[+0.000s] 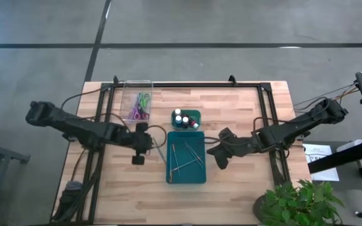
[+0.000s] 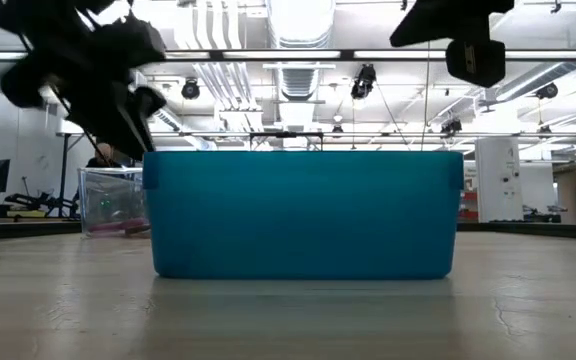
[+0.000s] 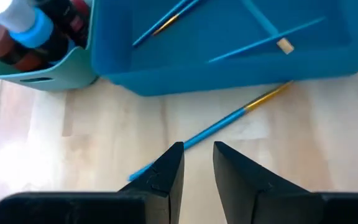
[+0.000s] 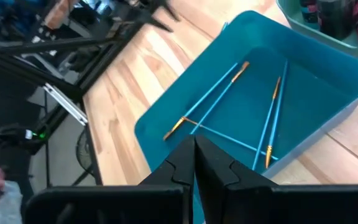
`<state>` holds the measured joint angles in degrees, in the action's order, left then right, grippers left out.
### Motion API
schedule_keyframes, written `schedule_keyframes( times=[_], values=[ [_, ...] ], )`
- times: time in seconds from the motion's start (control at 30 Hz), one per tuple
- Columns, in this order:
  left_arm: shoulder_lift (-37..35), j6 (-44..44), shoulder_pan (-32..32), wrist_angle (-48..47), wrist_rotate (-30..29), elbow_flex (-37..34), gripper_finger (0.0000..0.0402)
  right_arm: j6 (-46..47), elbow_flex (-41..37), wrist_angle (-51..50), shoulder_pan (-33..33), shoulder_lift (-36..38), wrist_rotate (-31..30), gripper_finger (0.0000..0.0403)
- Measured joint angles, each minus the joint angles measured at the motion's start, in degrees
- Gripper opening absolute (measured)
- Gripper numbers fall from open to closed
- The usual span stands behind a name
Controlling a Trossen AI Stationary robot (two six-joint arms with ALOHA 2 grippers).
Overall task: Pick & Place Paint Supplies
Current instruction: Put the blue paintbrush into the blue bin
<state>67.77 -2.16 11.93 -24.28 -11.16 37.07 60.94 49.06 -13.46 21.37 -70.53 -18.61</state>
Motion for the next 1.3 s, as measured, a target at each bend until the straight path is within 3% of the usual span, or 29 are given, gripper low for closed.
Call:
schedule_keyframes(
  times=[0.17,0.33,0.43,0.73,1.13,1.3],
  values=[
    [0.3,6.8,-6.0,6.8,7.8,-5.0,0.0093,1.0,0.0,0.0,0.0,1.0,-0.8,0.0009],
    [5.0,10.4,-7.1,14.1,12.4,-7.2,0.0093,1.4,0.0,0.2,0.0,1.2,-1.0,0.0009],
    [9.9,12.3,-7.0,18.6,13.2,-6.9,0.0093,1.6,0.0,0.3,0.0,1.2,-1.0,0.0009],
    [21.0,20.1,-7.0,18.9,14.2,-3.0,0.0093,3.4,0.0,0.1,0.0,1.9,-0.9,0.0009],
    [16.8,21.2,-7.0,17.1,14.3,-1.7,0.0093,4.7,0.0,0.0,0.4,2.5,-0.9,0.0009],
    [16.3,15.6,-6.9,16.6,19.0,-1.7,0.0093,4.6,0.0,0.0,0.4,2.5,-0.9,0.0009]
  ],
)
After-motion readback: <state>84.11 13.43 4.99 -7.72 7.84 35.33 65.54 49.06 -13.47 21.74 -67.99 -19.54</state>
